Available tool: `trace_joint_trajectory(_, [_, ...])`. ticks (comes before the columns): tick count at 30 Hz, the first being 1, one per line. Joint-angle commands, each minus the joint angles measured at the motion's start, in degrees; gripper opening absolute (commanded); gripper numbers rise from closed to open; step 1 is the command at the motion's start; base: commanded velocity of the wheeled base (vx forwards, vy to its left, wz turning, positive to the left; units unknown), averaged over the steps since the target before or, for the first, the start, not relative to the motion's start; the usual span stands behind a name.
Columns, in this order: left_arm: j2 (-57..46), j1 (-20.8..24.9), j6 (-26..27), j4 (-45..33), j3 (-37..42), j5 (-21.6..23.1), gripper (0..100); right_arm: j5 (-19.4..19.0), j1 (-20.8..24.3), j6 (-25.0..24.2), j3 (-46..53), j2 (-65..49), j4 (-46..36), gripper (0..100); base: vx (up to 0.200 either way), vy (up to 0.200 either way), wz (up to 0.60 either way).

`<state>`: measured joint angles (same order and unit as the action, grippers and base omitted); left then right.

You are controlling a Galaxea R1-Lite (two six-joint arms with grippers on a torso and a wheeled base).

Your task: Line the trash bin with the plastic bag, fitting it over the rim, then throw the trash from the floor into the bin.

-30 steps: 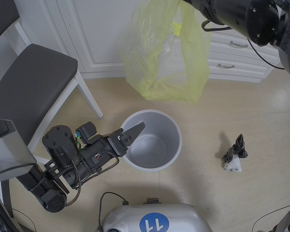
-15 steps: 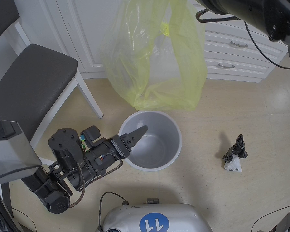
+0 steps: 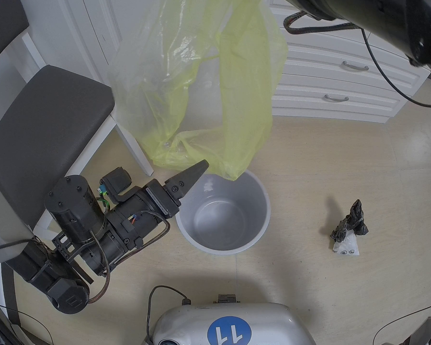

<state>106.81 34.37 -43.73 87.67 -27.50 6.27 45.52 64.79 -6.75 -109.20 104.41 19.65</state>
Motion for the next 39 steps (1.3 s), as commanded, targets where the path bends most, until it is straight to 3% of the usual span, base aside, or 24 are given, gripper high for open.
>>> trace_joint_trajectory(1, [1.1, -1.8, -0.1, 0.0, -1.2, 0.0, 100, 0.8, 2.0, 0.7, -0.2, -0.5, 0.0, 0, 0.0, 0.0, 0.0])
trace_joint_trajectory(6, [0.2, -4.0, -2.4, 0.0, -1.6, 0.1, 100, 1.0, 2.1, 0.8, -0.1, -0.7, 0.0, 0, 0.0, 0.0, 0.0])
trace_joint_trajectory(22, [0.5, -5.5, -2.5, 0.0, -2.9, -0.1, 100, 1.2, 3.5, 0.8, 0.1, -1.0, 0.0, 0, 0.0, 0.0, 0.0])
trace_joint_trajectory(23, [1.0, -5.4, -2.5, 0.0, -3.8, -0.2, 0, 1.2, 4.1, 0.7, 0.2, -0.9, 0.1, 0, 0.0, 0.0, 0.0])
trace_joint_trajectory(32, [0.6, -5.6, -4.7, 0.0, -4.7, -0.3, 0, 1.2, 3.8, 0.1, 0.4, -0.3, 0.2, 0, 0.0, 0.0, 0.0])
trace_joint_trajectory(35, [-0.7, -5.7, -4.2, 0.0, -2.9, 0.2, 0, 1.3, 2.0, -1.4, 2.6, -1.1, 0.1, 0, 0.0, 0.0, 0.0])
trace_joint_trajectory(39, [-4.5, -6.0, -0.8, 0.0, -0.5, 1.3, 0, 1.9, -4.9, -4.4, 16.7, -7.6, -0.1, 0, 0.0, 0.0, 0.0])
